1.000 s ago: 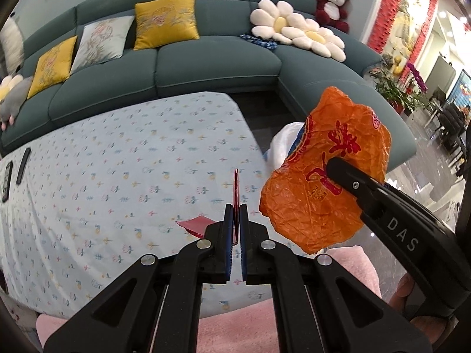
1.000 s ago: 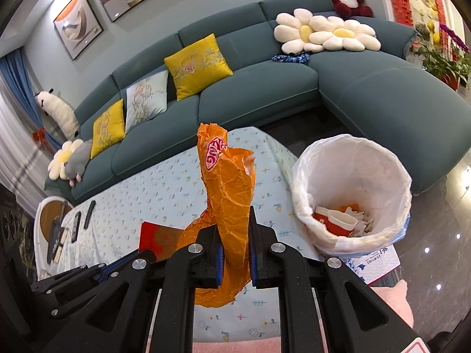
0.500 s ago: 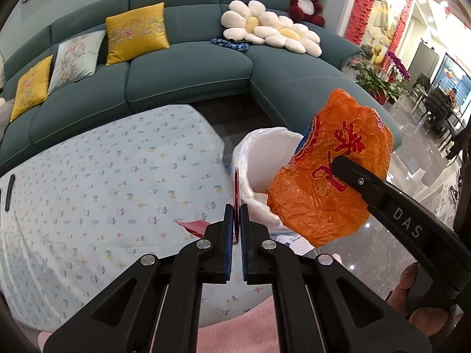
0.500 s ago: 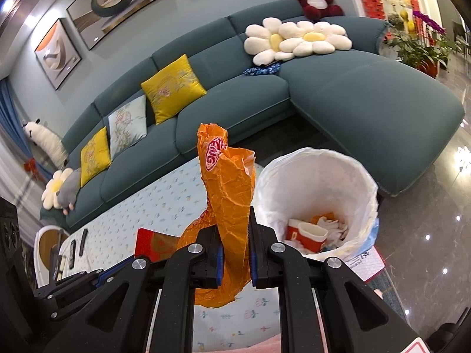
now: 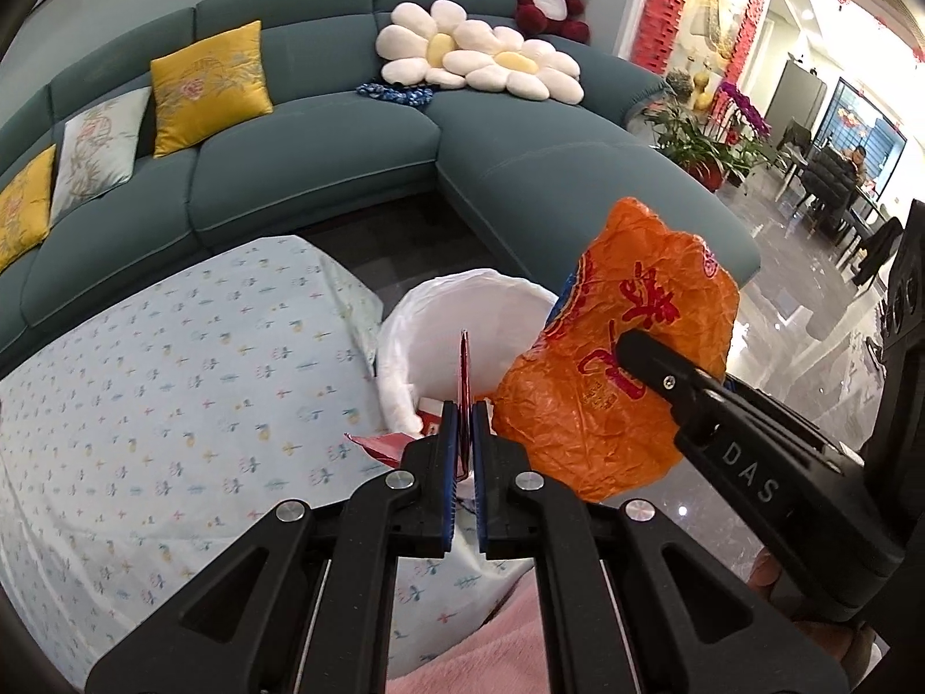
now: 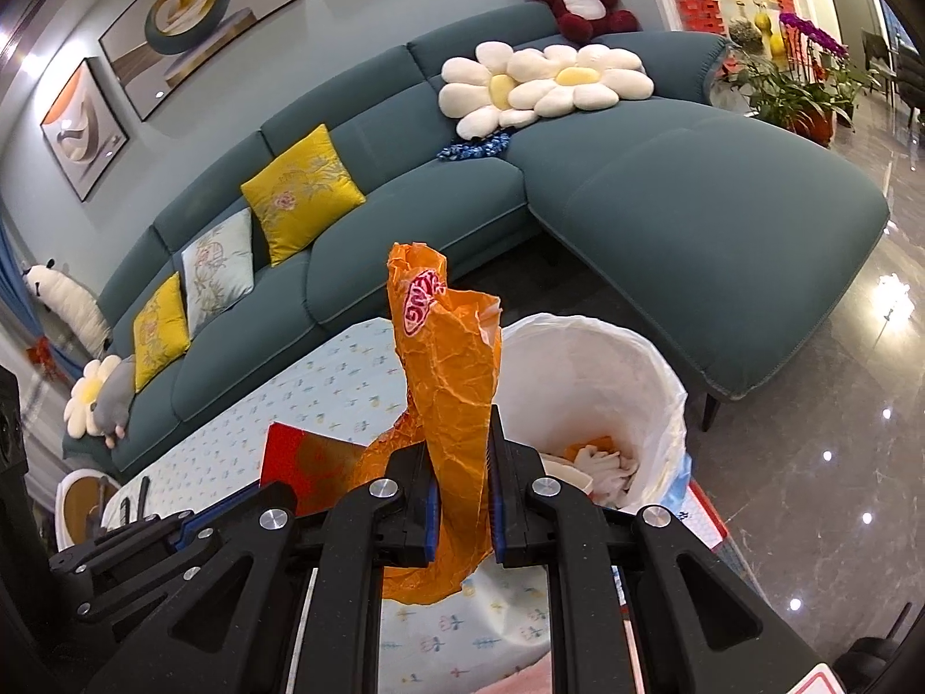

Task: Collect trash
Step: 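Carry bag and envelope over the white bin and open the left gripper, then open the right gripper to drop the orange bag into the bin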

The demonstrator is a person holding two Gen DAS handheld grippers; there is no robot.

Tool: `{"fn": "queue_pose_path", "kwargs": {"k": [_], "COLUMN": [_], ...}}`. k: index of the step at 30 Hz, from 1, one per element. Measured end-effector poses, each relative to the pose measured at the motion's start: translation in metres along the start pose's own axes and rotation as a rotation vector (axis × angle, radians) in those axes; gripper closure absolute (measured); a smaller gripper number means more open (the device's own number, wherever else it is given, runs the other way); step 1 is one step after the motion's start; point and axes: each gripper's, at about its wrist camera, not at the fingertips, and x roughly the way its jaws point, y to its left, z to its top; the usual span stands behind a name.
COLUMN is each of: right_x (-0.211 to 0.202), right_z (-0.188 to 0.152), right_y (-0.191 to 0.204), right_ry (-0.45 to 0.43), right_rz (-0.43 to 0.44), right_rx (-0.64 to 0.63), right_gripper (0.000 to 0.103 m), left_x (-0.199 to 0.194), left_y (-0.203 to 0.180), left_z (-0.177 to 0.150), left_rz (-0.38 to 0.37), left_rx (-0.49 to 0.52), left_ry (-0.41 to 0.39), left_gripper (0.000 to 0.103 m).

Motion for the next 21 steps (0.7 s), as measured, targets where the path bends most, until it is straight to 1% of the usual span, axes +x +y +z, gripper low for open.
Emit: {"fn": "queue_pose_path", "kwargs": {"k": [10, 14, 17, 19, 20, 21], "right_x": [0.024, 0.038, 0.047, 0.055, 0.059, 0.062], "right_z": [0.015, 0.020, 0.022, 0.024, 0.025, 0.026], "right_y": [-0.028, -0.036, -0.039, -0.039, -0.039, -0.038], "right_ry": [0.019, 0.034, 0.047, 0.057, 0.061, 0.065], "right_rz": [-0.032, -0.043, -0.046, -0.051, -0.055, -0.058], "right_rx": [0.024, 0.031, 0.032, 0.027, 0.023, 0.020], "right_gripper": [0.091, 0.090, 0.090, 0.090, 0.088, 0.085], "left_x": [0.041, 0.057, 0.067, 0.072, 0.074, 0.075], "left_y": [-0.014, -0.014, -0.012, -0.009, -0.007, -0.003], "left_z": [0.020, 0.028, 0.032, 0.035, 0.036, 0.037], "left_rz": [-0.027, -0.043, -0.050, -0.048, -0.045, -0.039], "left_rx": [0.014, 0.005, -0.009, -0.021, -0.028, -0.039], "left_ry": [0.042, 0.063, 0.072, 0.075, 0.074, 0.072], "left_gripper": [0.098, 0.098, 0.091, 0.079, 0.075, 0.068]}}
